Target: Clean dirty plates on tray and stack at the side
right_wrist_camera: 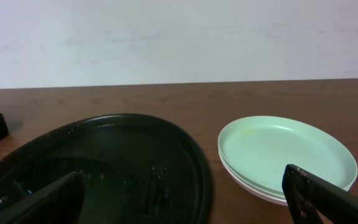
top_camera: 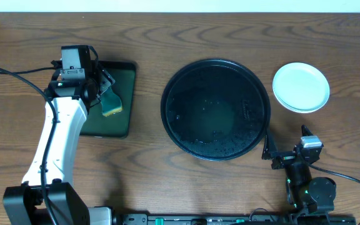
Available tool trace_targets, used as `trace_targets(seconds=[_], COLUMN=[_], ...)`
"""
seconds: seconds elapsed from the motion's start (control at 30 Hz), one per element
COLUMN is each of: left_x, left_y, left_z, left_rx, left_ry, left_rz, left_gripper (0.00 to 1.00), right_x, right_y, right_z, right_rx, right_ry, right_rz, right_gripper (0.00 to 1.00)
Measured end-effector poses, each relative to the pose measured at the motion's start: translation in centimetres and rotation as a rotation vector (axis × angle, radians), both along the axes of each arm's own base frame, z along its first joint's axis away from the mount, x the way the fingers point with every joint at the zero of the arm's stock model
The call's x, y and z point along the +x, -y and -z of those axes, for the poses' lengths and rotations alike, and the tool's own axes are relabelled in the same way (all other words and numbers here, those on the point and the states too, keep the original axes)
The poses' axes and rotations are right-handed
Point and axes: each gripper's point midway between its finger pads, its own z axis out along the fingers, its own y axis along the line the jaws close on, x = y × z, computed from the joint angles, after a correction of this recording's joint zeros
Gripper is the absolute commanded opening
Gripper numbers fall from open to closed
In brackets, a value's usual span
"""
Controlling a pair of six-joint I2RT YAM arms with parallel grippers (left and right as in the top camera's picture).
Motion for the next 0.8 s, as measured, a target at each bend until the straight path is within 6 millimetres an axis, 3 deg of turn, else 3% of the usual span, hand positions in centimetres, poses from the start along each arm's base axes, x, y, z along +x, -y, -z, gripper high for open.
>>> trace_targets(seconds=[0.33,0.67,0.8], left_x=[-0.2,-4.5,-4.7], left_y=[-0.5,0.4,2.1], left_z=[0.0,2.1,2.0], left_rx=[0.023,0.055,0.086], left_ry=[-0.008,-0.213,-0.225], left_rz=[-0.015,0.004,0.062], left_gripper=[0.81,0.81,0.81], right_x=[0.0,0.0,0.0], right_y=[0.0,0.0,0.0], right_z=[0.0,0.0,0.0], right_rx=[0.000,0.000,0.000], right_ry=[0.000,0.000,0.000], right_rz=[0.000,0.000,0.000], right_gripper=[0.99,0.99,0.99])
